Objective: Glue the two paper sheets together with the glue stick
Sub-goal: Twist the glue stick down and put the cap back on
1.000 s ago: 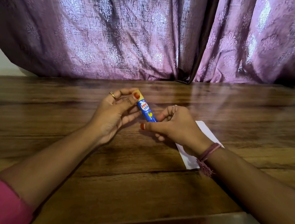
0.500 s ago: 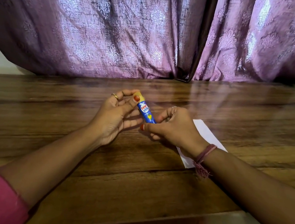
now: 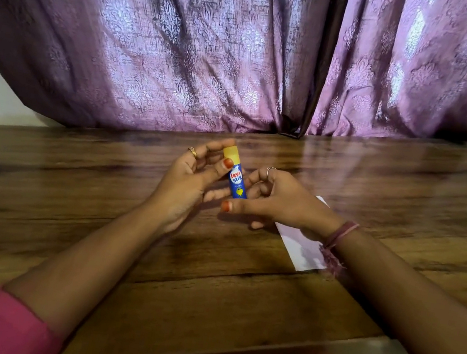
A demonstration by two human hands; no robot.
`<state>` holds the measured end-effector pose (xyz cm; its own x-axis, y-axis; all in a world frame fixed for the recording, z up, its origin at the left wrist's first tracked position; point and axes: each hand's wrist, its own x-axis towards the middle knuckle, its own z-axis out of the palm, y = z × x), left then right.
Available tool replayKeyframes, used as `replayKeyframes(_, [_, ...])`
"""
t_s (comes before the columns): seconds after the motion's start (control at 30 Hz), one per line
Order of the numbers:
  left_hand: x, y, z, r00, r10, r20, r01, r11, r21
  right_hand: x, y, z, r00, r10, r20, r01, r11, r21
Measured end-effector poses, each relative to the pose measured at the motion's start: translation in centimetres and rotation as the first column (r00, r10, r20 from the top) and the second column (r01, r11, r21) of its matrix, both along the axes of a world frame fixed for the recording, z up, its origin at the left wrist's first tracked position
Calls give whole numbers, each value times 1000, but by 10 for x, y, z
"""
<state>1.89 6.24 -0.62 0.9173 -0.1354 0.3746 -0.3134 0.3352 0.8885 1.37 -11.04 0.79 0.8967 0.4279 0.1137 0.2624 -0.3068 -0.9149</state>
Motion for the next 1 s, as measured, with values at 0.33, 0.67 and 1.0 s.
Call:
replayKeyframes(0.33, [3, -7, -9, 1000, -18, 9, 17, 996, 92, 3, -11, 7, 999, -1, 50, -1, 1000, 24])
replayKeyframes(0.67, [5, -13, -15, 1000, -4, -17, 6, 996, 86, 8, -10, 0, 1000, -9, 22, 7, 999, 53])
replayKeyframes(1.0, [7, -12, -20, 987, 79, -138, -59, 988, 140, 13, -13, -1, 999, -1, -41, 0, 999, -35])
